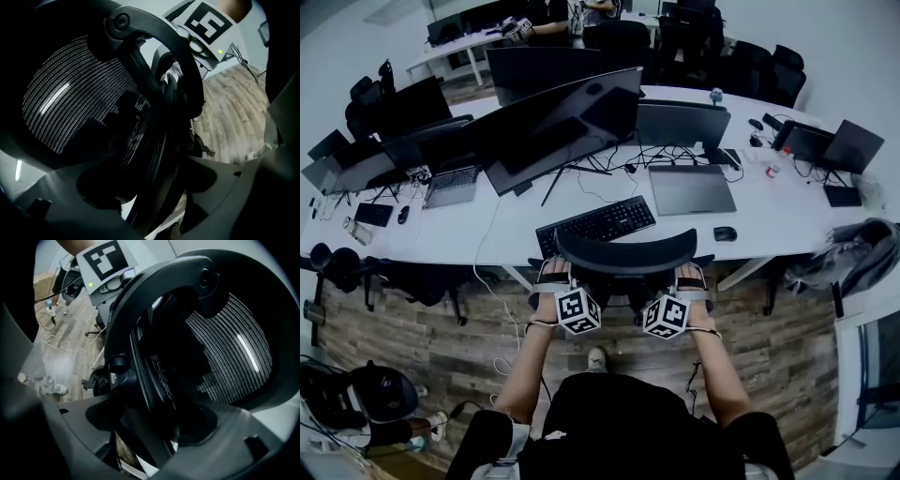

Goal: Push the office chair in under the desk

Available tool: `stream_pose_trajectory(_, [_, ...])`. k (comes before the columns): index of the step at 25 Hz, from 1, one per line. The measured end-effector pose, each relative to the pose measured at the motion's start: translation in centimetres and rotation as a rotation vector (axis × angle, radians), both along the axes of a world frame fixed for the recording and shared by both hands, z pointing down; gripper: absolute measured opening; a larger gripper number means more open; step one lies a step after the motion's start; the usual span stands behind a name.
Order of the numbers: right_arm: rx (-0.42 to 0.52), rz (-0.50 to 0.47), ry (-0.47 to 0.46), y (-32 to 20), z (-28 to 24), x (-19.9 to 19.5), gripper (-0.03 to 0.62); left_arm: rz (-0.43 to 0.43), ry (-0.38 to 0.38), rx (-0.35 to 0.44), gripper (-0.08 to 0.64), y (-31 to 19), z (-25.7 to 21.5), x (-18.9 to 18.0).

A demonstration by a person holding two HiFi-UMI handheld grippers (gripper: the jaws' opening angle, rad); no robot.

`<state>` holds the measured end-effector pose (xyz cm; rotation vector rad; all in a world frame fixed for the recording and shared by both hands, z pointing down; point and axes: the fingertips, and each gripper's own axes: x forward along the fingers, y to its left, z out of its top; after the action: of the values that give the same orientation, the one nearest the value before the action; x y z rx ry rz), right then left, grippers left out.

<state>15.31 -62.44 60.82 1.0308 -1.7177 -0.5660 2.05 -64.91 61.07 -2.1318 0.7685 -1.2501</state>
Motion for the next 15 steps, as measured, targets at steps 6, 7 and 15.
stream_pose_trajectory(6, [0.011,0.038,-0.065,0.8,-0.7,0.2,0.327,-0.038,0.078,-0.056,0.381,1.1,-1.1,0.0])
stream_pose_trajectory(7, [0.017,0.045,-0.081,0.9,-0.9,0.3,0.327,-0.042,0.088,-0.055,0.381,1.4,-1.2,-0.1])
stream_pose_trajectory(15, [0.038,0.087,-0.171,2.7,-2.7,1.6,0.327,-0.065,0.096,-0.040,0.380,4.3,-2.2,-0.6])
